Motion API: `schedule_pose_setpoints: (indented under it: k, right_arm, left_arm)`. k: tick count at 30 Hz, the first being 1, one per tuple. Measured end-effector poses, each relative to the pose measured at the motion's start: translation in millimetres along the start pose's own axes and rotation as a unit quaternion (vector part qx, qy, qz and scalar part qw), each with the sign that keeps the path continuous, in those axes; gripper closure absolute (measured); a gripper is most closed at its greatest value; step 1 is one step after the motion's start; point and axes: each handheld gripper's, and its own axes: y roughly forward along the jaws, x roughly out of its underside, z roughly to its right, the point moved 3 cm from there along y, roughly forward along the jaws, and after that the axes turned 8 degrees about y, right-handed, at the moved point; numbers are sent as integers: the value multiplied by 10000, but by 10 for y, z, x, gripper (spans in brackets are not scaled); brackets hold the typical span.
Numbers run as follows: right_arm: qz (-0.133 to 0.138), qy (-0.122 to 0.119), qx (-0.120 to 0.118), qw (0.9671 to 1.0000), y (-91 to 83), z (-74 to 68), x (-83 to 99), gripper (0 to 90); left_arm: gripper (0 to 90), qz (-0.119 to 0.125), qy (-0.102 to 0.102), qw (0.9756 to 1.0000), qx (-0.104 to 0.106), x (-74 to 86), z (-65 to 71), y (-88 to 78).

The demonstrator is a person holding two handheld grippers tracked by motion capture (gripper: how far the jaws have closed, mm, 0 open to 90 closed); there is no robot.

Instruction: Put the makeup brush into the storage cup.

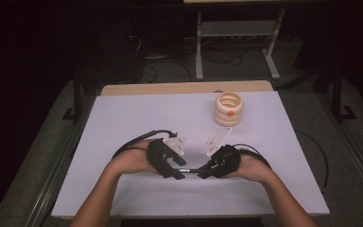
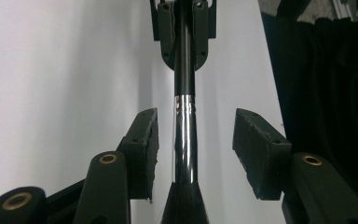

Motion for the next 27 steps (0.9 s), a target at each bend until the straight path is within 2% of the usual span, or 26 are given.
schedule_pose_setpoints:
  k: [9,18,21,27]
  right_arm:
    - [567,-4,-63,9984,-57,17,-1,780]
    - [793,-12,-168,9967,-69,-4,-13,780]
    - [844,62,-204,9962,-86,-22,-17,780]
    - [925,48,-270,9953,-105,-28,-19,780]
  left_arm:
    - [534,292,-14,9996,-62,-40,10,-61]
    - [596,346,-122,9993,-41,-33,2,-85]
    - [616,374,-146,9992,-53,-33,1,-100]
    - [651,353,-123,9993,-46,-24,-14,-100]
